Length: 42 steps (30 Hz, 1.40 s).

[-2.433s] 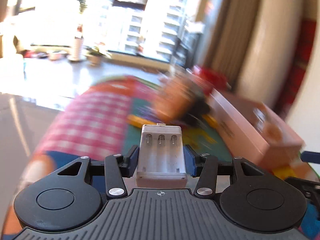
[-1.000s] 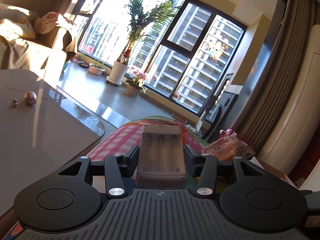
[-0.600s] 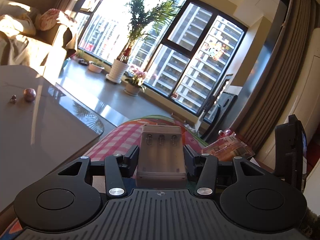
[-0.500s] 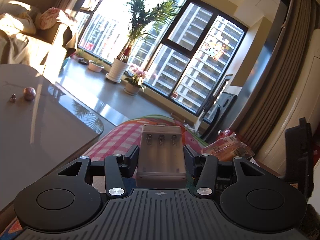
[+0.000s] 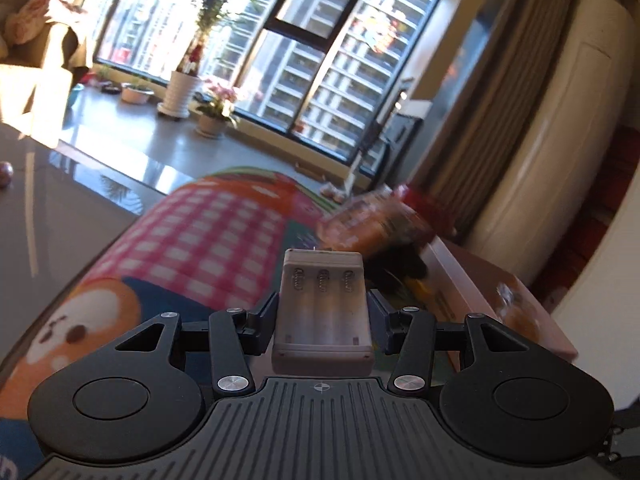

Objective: Organize objects
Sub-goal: 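Grasp the yellow toy brick with the right tool while the left tool holds the charger, then carry the charger and yellow brick into the pink box and release both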

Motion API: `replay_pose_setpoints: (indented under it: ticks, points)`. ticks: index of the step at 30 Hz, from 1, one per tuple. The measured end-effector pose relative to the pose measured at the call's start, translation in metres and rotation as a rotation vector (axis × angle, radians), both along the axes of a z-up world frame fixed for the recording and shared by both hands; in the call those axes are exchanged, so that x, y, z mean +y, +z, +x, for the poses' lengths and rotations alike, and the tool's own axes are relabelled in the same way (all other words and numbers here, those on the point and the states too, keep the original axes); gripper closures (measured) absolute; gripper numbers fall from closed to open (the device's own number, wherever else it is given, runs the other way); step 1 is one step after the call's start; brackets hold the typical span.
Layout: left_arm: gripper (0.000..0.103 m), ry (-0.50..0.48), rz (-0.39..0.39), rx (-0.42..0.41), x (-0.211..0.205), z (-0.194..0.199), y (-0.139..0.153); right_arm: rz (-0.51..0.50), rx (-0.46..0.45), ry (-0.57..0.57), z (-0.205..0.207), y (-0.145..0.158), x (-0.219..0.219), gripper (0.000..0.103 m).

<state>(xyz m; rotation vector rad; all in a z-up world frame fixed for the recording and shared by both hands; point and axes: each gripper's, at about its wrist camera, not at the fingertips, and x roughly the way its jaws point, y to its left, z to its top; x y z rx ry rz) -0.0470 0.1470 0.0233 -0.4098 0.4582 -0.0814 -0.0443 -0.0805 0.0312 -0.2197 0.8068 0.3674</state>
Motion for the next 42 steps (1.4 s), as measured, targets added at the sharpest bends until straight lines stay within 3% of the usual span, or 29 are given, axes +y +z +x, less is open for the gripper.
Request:
replay_pose_setpoints:
  ticks: [2, 4, 10, 11, 13, 17, 21, 27, 30, 33, 38, 42]
  points:
    - [0.050, -0.062, 0.060, 0.039, -0.027, 0.000, 0.005, -0.030, -0.022, -0.031, -0.012, 0.000, -0.016, 0.079]
    - [0.050, -0.112, 0.092, 0.083, -0.048, 0.001, 0.007, -0.048, -0.051, -0.072, -0.018, 0.001, -0.032, 0.065]
    - [0.050, -0.133, 0.183, 0.137, -0.076, -0.002, 0.012, -0.205, -0.216, -0.251, -0.026, -0.002, -0.063, 0.037]
    - [0.050, -0.132, 0.190, 0.142, -0.078, -0.003, 0.012, -0.191, -0.212, -0.264, -0.027, -0.002, -0.067, 0.034]
    - [0.050, -0.127, 0.208, 0.146, -0.079, -0.007, 0.013, -0.090, -0.177, -0.259, -0.029, 0.002, -0.077, 0.019]
    - [0.050, -0.116, 0.229, 0.150, -0.080, -0.010, 0.014, 0.089, -0.133, -0.222, -0.037, 0.008, -0.078, 0.007]
    - [0.050, -0.099, 0.217, 0.153, -0.075, -0.011, 0.013, 0.161, -0.071, -0.192, -0.033, 0.005, -0.056, 0.006]
    - [0.050, -0.102, 0.181, 0.153, -0.066, -0.014, 0.009, 0.125, -0.030, -0.219, -0.009, -0.009, -0.013, 0.008]
    - [0.050, -0.101, 0.171, 0.149, -0.061, -0.016, 0.008, 0.076, -0.069, -0.234, -0.007, -0.011, -0.004, 0.021]
    - [0.050, -0.101, 0.161, 0.157, -0.058, -0.016, 0.006, 0.075, -0.079, -0.217, -0.008, -0.008, -0.006, 0.040]
    - [0.050, -0.128, 0.160, 0.172, -0.060, -0.019, 0.003, 0.042, -0.098, -0.200, -0.014, -0.006, -0.014, 0.040]
    - [0.050, -0.209, 0.178, 0.192, -0.070, -0.024, 0.003, 0.049, -0.135, -0.198, -0.030, 0.008, -0.037, 0.040]
